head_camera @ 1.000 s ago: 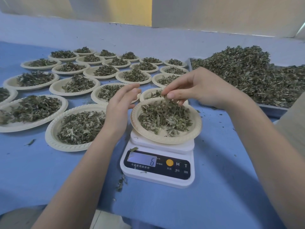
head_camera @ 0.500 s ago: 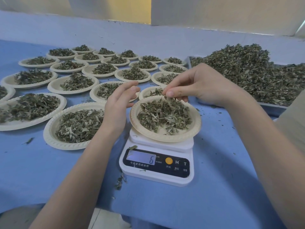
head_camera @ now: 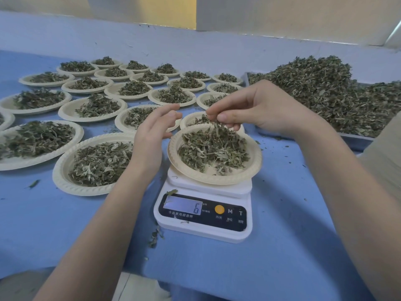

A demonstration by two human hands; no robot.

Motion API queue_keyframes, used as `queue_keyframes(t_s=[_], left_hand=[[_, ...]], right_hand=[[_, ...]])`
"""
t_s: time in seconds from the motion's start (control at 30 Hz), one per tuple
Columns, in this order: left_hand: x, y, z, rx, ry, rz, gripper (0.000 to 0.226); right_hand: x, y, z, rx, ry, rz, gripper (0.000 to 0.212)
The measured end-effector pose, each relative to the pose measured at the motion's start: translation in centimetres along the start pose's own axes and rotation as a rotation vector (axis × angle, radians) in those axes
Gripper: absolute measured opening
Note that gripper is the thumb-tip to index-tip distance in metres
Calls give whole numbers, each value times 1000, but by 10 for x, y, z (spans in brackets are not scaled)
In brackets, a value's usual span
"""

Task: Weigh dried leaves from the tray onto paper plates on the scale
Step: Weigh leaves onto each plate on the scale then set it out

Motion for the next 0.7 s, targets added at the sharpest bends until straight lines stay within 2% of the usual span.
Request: queue_keyframes(t_s=[0.27,0.47,0.7], left_hand=[[0,-1,0,2,3,6,27],[0,-1,1,2,2,5,27],[0,-1,-1,6,-1,10,30]], right_hand=[[0,2,-3,61,1,54,34],[0,-4,-4,33,5,-1,18],[0,-2,-1,16,-5,17,14]])
Point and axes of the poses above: each hand's wrist, its own x-axis towards the middle knuckle, its own y-axis out of the palm, z = x × y, the point moved 5 cm from there along x, towards the middle knuckle, and after that the axes turned 8 degrees about -x, right-handed, at the moved point
